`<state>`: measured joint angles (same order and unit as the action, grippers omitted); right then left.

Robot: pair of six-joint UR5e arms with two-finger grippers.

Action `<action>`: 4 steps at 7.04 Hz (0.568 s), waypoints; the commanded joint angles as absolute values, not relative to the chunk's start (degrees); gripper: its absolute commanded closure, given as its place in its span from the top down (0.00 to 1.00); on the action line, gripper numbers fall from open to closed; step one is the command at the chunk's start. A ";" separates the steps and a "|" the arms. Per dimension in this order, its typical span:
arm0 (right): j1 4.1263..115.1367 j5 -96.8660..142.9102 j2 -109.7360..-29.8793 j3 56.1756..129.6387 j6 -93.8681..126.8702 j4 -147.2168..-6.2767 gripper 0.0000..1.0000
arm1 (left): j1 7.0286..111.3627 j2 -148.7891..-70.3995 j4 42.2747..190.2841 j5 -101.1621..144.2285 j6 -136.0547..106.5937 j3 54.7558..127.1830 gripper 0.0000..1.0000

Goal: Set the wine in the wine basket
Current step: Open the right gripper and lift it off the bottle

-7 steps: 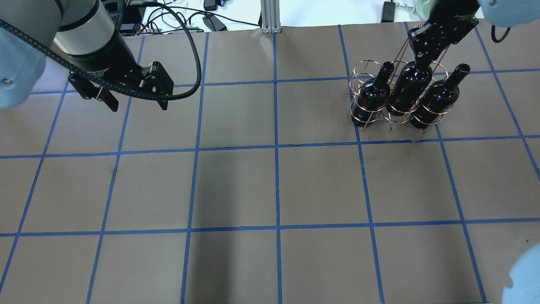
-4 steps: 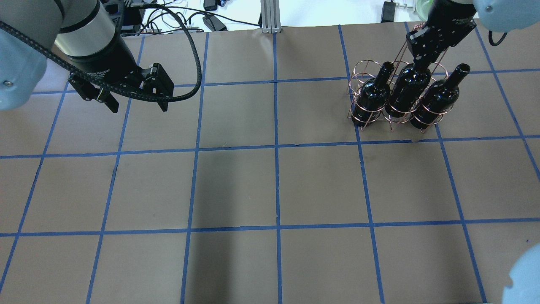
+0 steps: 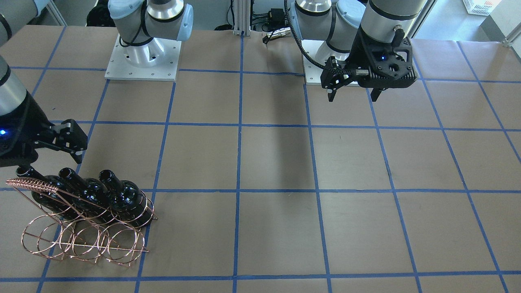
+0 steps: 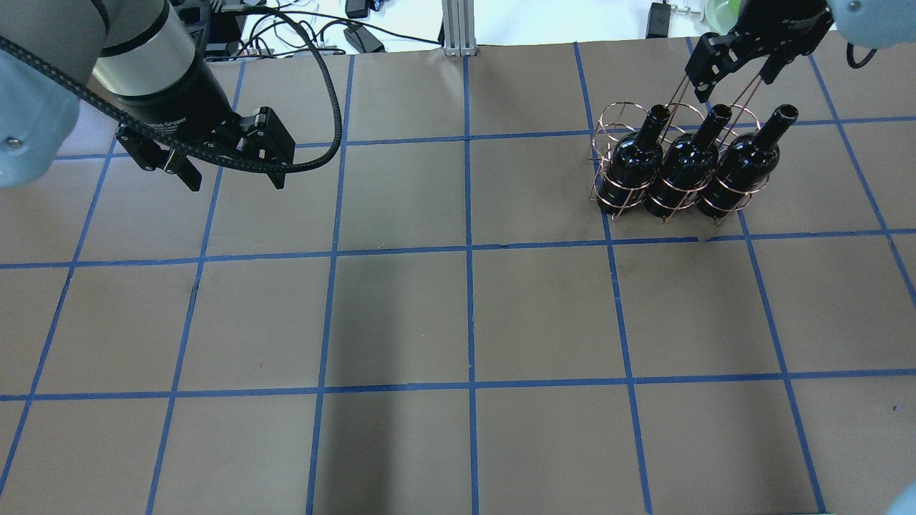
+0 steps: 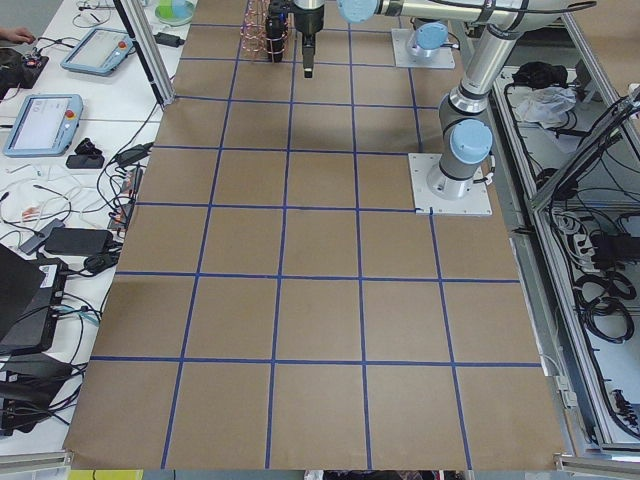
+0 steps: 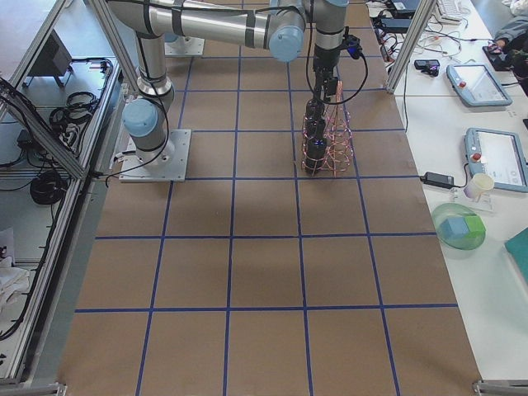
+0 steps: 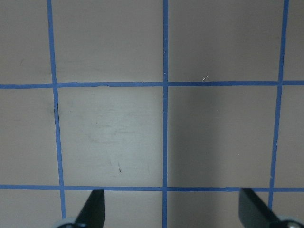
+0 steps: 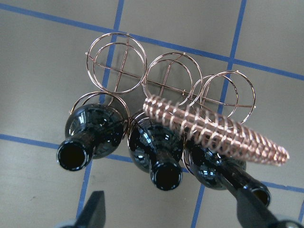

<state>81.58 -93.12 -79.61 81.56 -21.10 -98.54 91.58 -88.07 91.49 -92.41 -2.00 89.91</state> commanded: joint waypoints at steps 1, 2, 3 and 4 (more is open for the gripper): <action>82.26 -93.08 -85.66 81.65 -17.52 -93.02 1.00 | 91.50 -88.07 91.49 -92.37 -2.02 89.91 1.00; 84.35 -92.90 -88.65 82.00 -12.62 -88.73 1.00 | 91.58 -88.07 91.49 -92.46 -1.93 89.91 1.00; 87.68 -92.99 -90.51 83.31 -5.96 -88.07 1.00 | 91.58 -88.07 91.49 -92.46 -1.93 89.91 1.00; 91.02 -92.99 -91.66 84.63 -1.36 -88.07 1.00 | 91.58 -87.98 91.41 -92.46 -2.02 89.91 1.00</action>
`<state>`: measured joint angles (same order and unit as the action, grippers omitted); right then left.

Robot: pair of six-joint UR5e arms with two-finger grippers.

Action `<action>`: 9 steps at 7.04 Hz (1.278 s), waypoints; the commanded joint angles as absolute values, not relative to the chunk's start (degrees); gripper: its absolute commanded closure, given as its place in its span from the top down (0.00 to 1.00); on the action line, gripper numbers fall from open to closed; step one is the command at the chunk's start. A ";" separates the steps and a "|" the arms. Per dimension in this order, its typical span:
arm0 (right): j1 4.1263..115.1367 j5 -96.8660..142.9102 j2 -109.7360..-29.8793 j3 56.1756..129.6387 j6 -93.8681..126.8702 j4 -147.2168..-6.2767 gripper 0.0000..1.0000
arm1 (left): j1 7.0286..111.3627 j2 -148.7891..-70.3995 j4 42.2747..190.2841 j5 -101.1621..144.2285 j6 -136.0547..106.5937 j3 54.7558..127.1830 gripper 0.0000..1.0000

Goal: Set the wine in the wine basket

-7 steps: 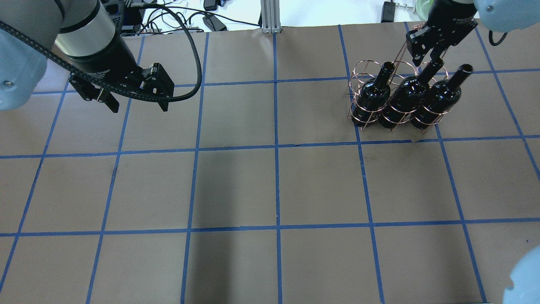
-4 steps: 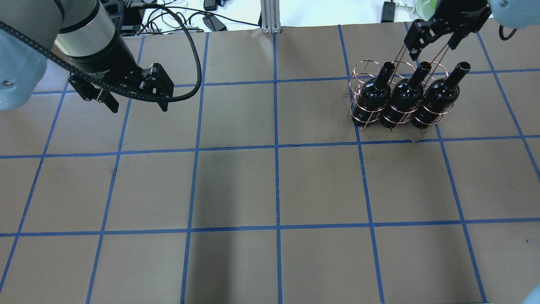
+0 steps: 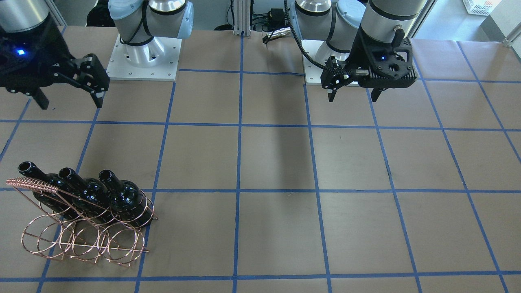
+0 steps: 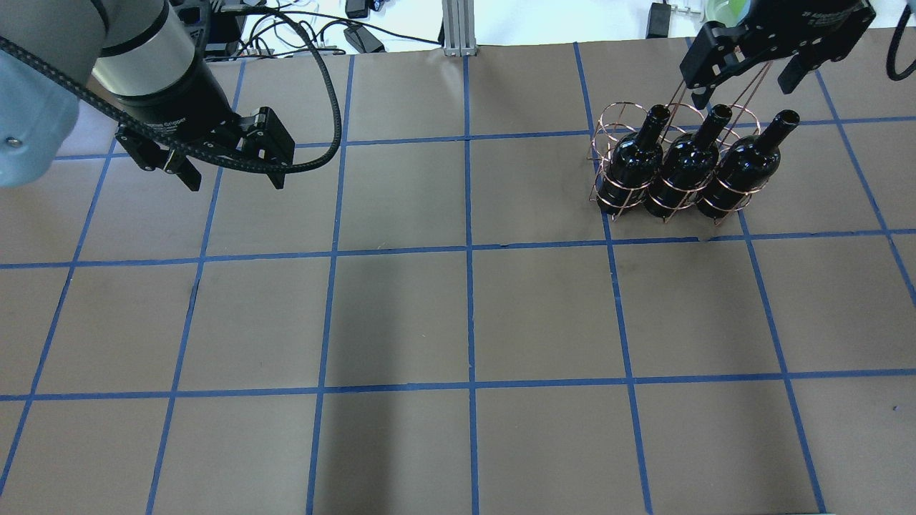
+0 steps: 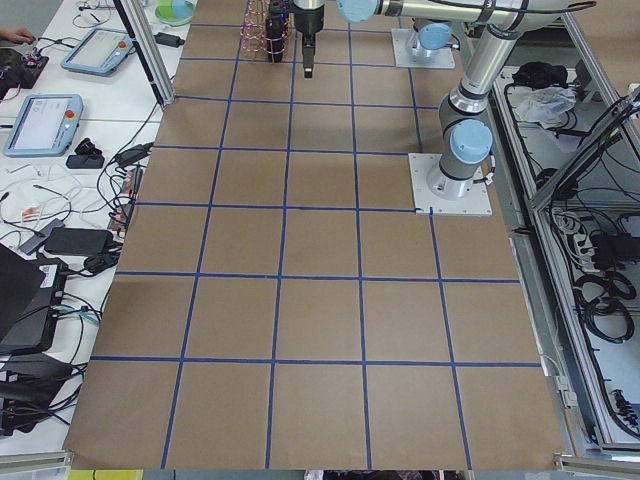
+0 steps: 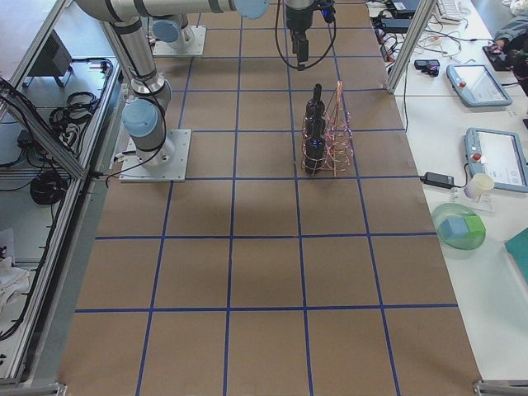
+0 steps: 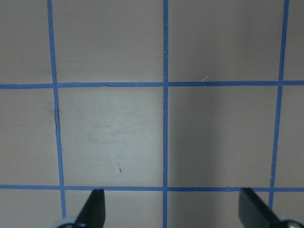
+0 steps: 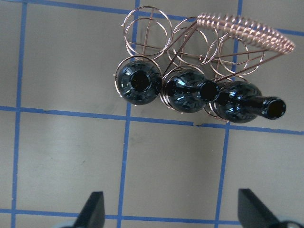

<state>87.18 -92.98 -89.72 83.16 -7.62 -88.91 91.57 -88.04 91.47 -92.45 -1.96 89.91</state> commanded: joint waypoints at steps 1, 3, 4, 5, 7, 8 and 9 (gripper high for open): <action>93.58 -92.99 -91.50 85.16 1.20 -88.68 1.00 | 91.58 -87.89 91.32 -92.20 -1.93 89.91 1.00; 93.96 -92.72 -91.32 85.08 2.90 -88.86 1.00 | 91.58 -87.19 91.23 -91.84 -1.93 89.74 1.00; 93.96 -90.72 -91.14 85.08 3.60 -88.94 0.99 | 91.67 -86.58 91.40 -91.85 -1.93 89.74 1.00; 93.96 -87.66 -91.14 85.34 6.74 -88.25 0.99 | 91.67 -86.14 91.84 -92.19 -1.85 89.82 1.00; 93.96 -88.33 -91.14 85.34 8.09 -87.89 1.00 | 91.84 -86.31 91.76 -91.58 0.07 89.82 1.00; 93.96 -88.33 -91.14 85.25 8.09 -87.89 1.00 | 91.85 -86.22 91.76 -91.67 0.09 89.82 1.00; 93.87 -88.33 -91.14 85.34 8.00 -87.89 1.00 | 91.85 -86.22 91.76 -91.67 0.09 89.91 1.00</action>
